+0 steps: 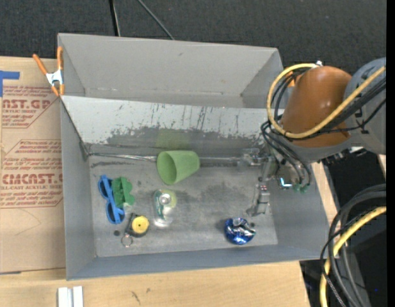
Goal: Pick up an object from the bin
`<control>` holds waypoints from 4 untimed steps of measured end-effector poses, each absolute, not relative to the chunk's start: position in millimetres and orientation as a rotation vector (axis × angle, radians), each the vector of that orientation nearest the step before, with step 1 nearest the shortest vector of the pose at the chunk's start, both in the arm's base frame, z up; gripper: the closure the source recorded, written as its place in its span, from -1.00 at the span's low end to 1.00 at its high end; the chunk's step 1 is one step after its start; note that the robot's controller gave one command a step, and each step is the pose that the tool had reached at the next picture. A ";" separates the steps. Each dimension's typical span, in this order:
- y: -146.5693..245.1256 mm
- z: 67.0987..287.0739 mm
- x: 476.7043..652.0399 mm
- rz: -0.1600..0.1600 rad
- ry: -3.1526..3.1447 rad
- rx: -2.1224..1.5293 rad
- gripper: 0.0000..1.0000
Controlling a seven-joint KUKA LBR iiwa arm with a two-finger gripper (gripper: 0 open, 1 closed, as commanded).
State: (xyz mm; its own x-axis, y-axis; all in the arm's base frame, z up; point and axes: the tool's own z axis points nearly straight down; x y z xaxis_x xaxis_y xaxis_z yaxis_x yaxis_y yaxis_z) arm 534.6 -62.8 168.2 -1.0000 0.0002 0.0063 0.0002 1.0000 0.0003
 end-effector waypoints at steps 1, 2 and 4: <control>-88.2 68.2 489.2 0.001 -3.126 0.338 -1.00; -87.4 70.0 489.8 0.001 -3.125 0.339 1.00; -84.8 71.4 487.6 0.003 -3.121 0.465 -1.00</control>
Offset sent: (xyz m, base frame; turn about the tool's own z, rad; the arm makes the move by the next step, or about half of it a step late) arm -0.0452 -0.0252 -0.0982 -0.2166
